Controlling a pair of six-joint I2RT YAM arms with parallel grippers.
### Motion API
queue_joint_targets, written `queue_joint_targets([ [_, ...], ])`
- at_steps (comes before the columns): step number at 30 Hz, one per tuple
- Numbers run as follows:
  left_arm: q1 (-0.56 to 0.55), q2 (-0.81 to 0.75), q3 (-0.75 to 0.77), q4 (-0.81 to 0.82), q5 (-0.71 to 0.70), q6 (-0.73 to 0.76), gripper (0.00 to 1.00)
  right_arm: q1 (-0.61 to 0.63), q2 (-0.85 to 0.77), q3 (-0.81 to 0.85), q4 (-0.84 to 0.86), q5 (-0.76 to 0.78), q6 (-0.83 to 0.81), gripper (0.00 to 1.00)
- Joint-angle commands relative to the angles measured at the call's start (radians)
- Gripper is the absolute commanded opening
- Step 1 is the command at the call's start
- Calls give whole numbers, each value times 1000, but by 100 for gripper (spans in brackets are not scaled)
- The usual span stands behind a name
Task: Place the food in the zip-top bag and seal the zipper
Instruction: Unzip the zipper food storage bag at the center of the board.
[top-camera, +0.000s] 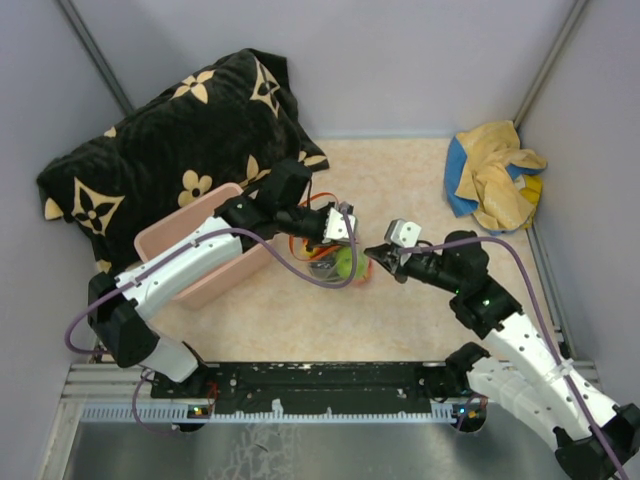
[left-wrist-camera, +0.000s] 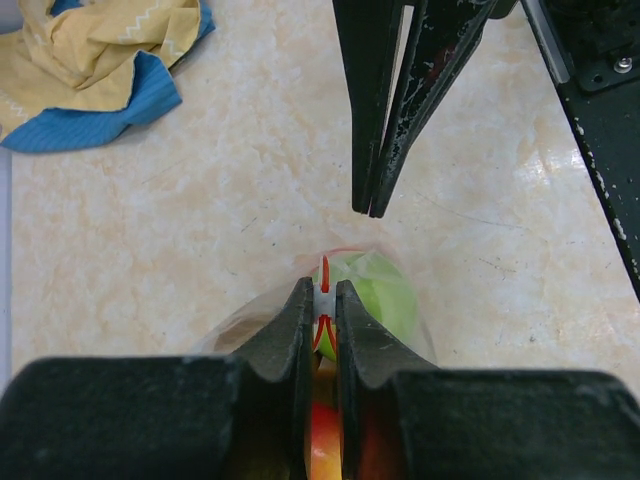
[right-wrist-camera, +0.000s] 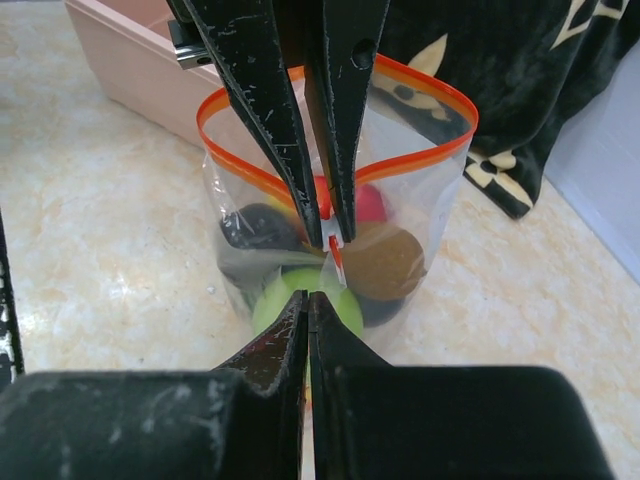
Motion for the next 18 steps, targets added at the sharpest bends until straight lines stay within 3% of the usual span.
queue_joint_targets([
  [1,2,-32,8,-1,33,2,7,-1,20,60,32,-39,1,10],
  [3,2,-31,5,9,49,-1,7,-1,38,55,67,-30,7,26],
  [7,0,-29,1,9,57,0,7,-1,65,36,143,-16,5,34],
  [11,0,-30,0,9,60,2,7,-1,106,37,183,-26,-6,33],
  [18,1,-29,0,9,64,5,7,-1,141,41,200,-45,-29,17],
])
